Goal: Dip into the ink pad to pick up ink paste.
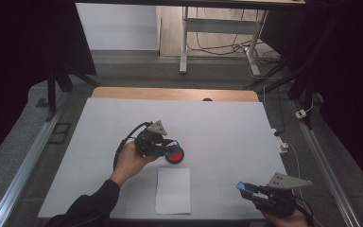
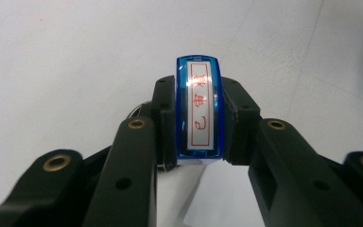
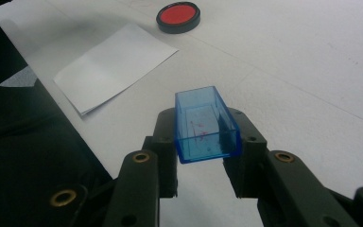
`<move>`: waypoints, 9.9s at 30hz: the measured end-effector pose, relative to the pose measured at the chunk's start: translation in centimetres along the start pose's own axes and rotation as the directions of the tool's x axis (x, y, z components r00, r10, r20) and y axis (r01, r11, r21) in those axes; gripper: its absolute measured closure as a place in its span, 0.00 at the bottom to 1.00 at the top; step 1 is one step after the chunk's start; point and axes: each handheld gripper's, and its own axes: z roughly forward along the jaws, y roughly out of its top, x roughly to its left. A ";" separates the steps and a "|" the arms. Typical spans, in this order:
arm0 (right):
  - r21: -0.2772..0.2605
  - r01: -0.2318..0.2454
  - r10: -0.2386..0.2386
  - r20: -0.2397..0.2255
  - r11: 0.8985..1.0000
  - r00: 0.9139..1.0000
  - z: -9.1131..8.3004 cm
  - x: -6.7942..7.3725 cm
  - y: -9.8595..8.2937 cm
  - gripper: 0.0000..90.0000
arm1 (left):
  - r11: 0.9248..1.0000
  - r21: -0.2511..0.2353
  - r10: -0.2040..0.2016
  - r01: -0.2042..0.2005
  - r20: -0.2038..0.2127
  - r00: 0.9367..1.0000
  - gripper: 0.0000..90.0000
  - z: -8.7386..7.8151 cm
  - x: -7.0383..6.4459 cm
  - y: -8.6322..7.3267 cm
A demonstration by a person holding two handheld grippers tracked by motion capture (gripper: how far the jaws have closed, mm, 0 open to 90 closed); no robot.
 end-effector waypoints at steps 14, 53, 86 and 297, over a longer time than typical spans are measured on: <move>0.003 -0.004 0.004 0.000 1.000 1.000 0.0 0.0 0.0 0.76 | 0.998 0.055 -0.014 0.016 -0.021 1.000 0.78 2.1 1.2 0.3; 0.016 0.000 0.000 -0.014 1.000 1.000 0.1 0.0 0.0 0.76 | 0.990 0.140 -0.011 0.021 -0.073 0.997 0.79 4.5 1.4 -0.4; 0.026 -0.003 0.003 -0.012 1.000 1.000 0.3 0.0 0.1 0.76 | 0.989 0.123 -0.073 0.081 -0.073 0.995 0.79 4.6 1.5 -0.7; 0.041 0.024 -0.023 -0.021 0.999 1.000 0.4 0.2 0.1 0.76 | 0.999 -0.047 0.019 -0.015 0.081 0.997 0.77 -2.7 -5.3 -1.5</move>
